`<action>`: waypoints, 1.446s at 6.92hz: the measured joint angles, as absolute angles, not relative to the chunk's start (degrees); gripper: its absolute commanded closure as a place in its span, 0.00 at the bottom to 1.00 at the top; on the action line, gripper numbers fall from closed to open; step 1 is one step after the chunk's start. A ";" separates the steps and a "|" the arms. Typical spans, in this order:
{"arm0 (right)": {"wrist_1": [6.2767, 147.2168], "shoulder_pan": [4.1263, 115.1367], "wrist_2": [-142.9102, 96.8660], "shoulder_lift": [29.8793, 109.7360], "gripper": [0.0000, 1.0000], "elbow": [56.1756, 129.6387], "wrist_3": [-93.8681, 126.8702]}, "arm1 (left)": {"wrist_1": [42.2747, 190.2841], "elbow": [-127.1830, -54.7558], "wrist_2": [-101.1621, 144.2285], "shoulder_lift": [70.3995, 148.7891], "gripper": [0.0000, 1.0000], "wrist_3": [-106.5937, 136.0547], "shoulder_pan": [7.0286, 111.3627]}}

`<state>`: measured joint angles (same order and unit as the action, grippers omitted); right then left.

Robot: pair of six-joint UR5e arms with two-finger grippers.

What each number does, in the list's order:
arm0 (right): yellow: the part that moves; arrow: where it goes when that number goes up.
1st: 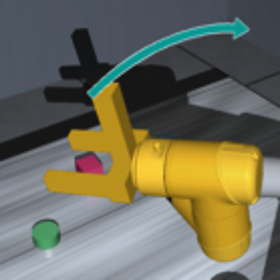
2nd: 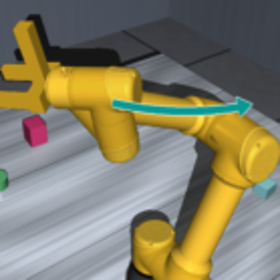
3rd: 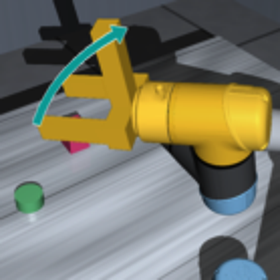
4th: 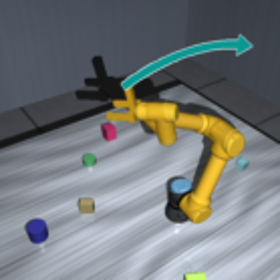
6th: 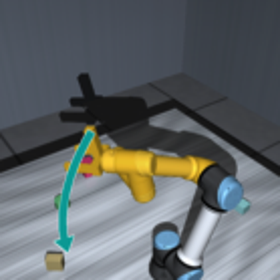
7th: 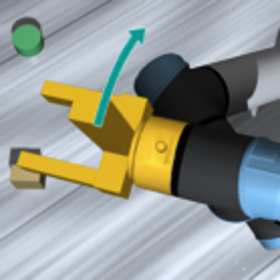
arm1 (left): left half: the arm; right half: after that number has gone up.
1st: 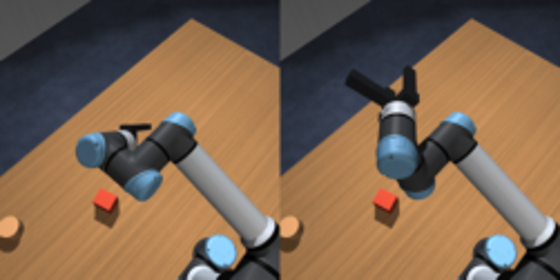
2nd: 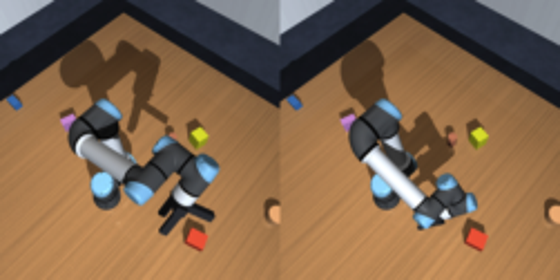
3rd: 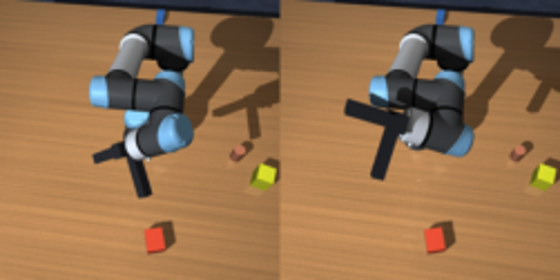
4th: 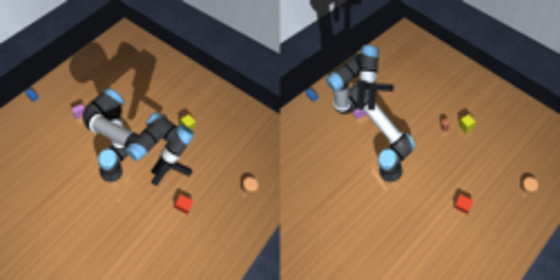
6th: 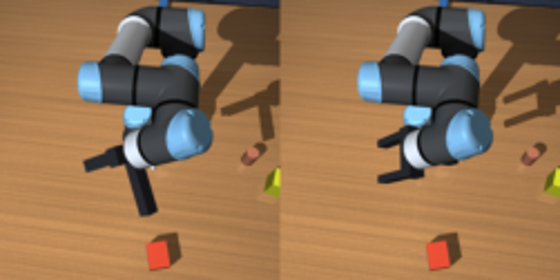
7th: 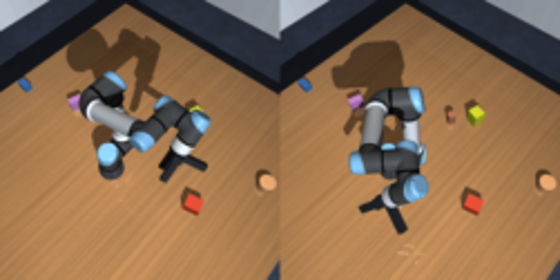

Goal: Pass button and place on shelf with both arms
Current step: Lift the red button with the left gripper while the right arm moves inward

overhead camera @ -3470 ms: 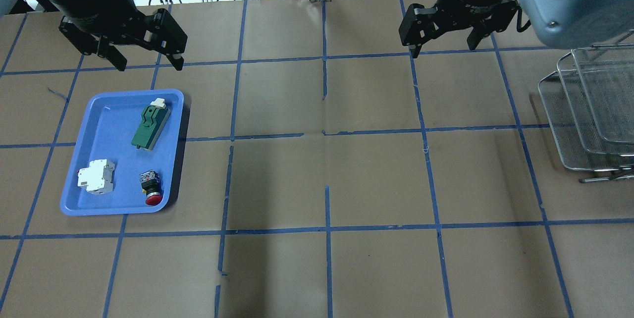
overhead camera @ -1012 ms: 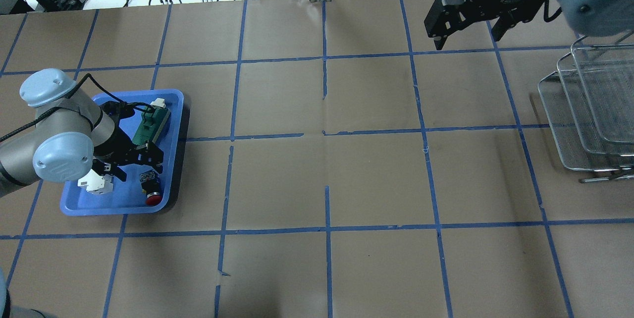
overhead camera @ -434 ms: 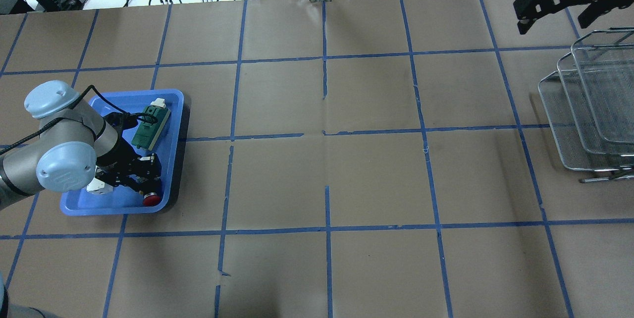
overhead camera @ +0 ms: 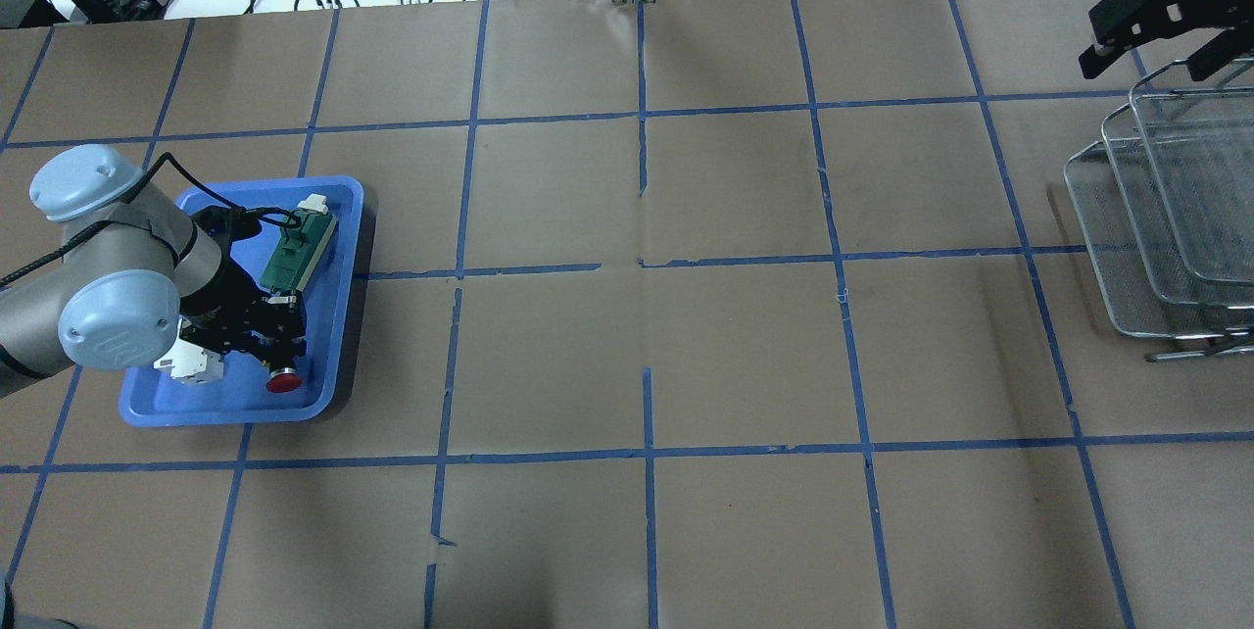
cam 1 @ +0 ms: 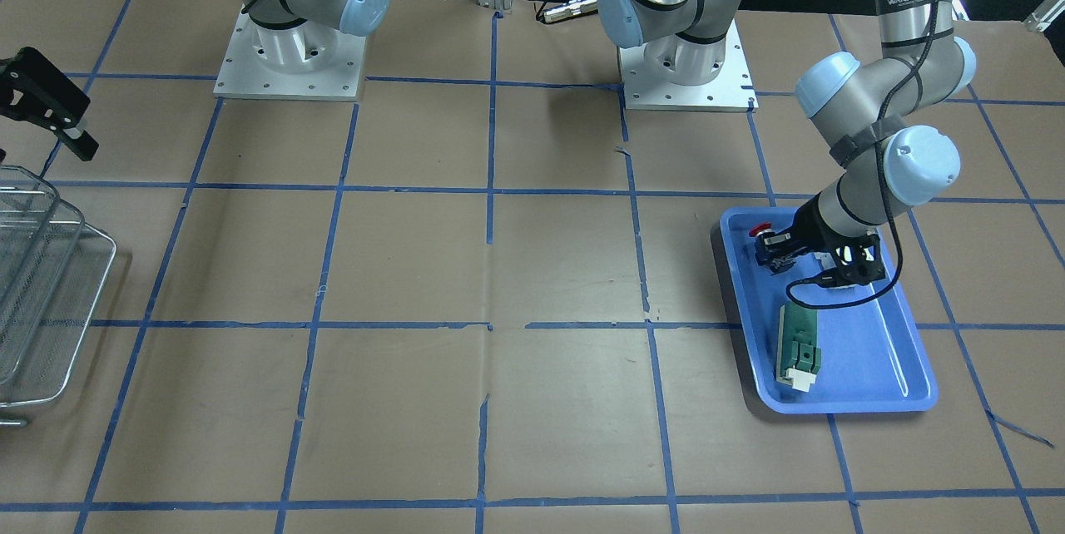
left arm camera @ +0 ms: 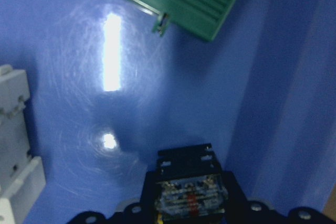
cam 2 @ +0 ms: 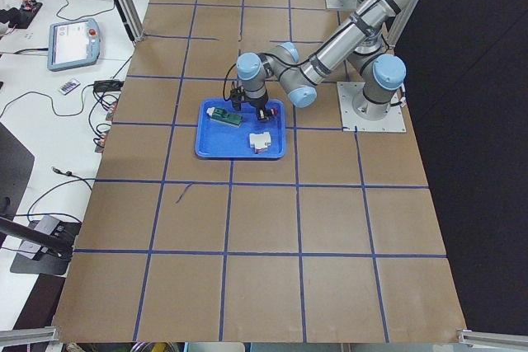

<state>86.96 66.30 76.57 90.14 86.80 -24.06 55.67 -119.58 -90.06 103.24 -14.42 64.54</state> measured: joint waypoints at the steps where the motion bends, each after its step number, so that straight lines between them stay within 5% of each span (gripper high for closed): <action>1: 83.01 65.36 70.85 90.27 0.00 87.11 -25.64 | 58.26 -116.71 -90.07 102.06 0.99 -12.24 64.95; 5: 73.24 65.64 51.41 90.49 0.00 91.26 -30.03 | 71.74 -106.57 -85.22 96.75 1.00 19.69 79.59; 10: 67.75 71.72 38.40 89.98 0.00 93.27 -30.57 | 73.54 -95.19 -70.24 100.12 1.00 71.65 103.67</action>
<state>67.75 71.72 38.40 89.98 93.27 -30.57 73.54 -95.19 -70.24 100.12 71.65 103.67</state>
